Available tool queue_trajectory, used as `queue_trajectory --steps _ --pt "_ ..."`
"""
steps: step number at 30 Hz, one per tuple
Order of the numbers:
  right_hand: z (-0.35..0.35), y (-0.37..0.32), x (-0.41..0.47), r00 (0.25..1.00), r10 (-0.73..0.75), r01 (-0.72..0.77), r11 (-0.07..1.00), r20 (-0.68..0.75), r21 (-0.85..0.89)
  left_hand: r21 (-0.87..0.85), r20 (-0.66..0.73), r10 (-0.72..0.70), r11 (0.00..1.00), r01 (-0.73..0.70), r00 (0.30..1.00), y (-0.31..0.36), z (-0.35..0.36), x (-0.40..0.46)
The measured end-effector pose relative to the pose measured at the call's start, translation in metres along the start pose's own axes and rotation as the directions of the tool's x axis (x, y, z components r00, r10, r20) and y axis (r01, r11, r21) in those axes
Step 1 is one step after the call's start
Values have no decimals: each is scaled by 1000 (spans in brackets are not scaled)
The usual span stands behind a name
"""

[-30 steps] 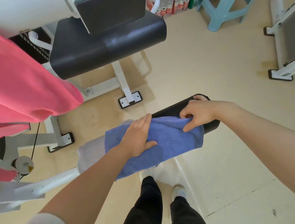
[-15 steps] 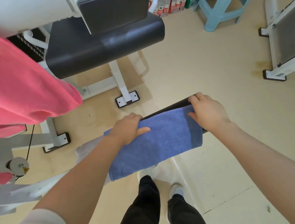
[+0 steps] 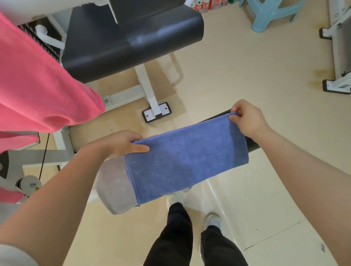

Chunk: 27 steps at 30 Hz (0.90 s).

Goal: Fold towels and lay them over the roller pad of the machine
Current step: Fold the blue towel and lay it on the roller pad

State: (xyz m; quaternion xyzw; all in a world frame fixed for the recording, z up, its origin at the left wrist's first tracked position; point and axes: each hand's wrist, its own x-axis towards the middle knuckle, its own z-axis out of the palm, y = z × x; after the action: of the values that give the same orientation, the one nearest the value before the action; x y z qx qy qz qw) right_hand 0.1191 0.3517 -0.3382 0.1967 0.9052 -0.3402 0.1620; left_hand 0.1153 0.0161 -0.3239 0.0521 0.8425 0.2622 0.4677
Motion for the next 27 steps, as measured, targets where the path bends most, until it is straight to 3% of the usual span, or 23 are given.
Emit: queue_trajectory --steps 5,10,13,16,18,20,22,24,25,27 --pt "14 -5 -12 980 -29 25 999 -196 -28 -37 -75 -51 998 48 996 -17 11 -6" --pt "3 -9 -15 994 -24 12 993 -102 -115 -98 -140 -51 994 38 989 -27 23 -2" --pt "4 -14 -9 995 -59 60 998 -75 14 -84 -178 -73 995 59 981 -32 27 0" --pt "14 -16 -6 994 82 -69 982 -69 176 1 -249 -98 995 102 964 -29 31 -3" --pt "23 -17 -13 977 62 -54 998 -206 45 124 -379 -92 981 149 921 -22 38 -9" --pt "36 -21 -29 925 -213 145 963 -313 -228 275 -546 -9 942 190 837 -8 49 -14" --pt "56 -31 -50 875 -455 406 876 -168 -262 313 -638 158 947 67 754 19 67 -13" --pt "77 -38 -69 832 -546 554 799 104 -235 353 -615 328 928 -122 717 49 90 -5" --pt "87 -37 -74 810 -544 586 768 217 -261 366 -581 356 917 -156 732 59 102 -1" --pt "94 -22 -73 808 -496 588 716 318 -377 366 -517 285 926 -93 807 59 122 5"
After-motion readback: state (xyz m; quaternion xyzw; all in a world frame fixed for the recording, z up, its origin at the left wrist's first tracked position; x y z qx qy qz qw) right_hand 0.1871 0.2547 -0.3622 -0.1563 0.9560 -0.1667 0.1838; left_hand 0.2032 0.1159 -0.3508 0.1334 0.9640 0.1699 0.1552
